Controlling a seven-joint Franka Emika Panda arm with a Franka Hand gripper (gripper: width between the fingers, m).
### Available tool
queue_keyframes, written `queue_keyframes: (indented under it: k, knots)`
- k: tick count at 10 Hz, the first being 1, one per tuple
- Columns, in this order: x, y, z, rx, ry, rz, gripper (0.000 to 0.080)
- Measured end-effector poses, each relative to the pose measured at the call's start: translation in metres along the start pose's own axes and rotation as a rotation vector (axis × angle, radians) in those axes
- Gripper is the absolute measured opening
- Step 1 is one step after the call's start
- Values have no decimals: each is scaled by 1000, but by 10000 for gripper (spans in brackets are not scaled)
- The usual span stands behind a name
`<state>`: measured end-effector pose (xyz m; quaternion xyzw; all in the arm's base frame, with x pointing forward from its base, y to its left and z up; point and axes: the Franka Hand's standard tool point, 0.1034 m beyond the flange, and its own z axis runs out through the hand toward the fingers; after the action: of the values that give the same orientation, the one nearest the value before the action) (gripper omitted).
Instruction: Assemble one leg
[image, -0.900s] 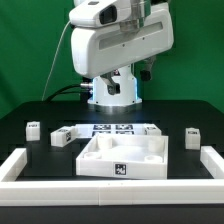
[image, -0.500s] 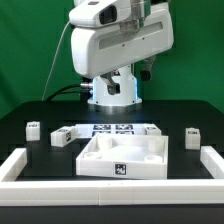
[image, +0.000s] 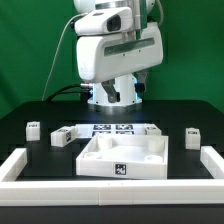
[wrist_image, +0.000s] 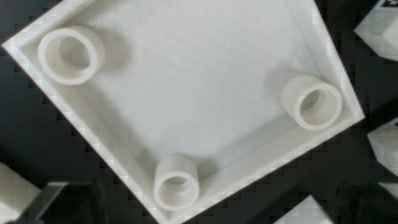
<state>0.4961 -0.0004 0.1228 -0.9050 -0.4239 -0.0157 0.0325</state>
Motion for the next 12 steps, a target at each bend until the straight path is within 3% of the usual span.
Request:
queue_keyframes:
  k: [1, 3, 4, 5, 8, 11, 12]
  knots:
    - [-5, -4, 9, -33, 16, -76, 650]
    - [-7, -10, 23, -43, -11, -189, 650]
    - [-11, -14, 34, -22, -19, -181, 650]
    - [-12, -14, 35, -18, -21, -179, 650]
    - [-12, -15, 38, -26, -28, -239, 650]
    - [-9, -25, 55, -47, -51, -393, 650]
    - [-9, -29, 62, -40, -62, -421, 650]
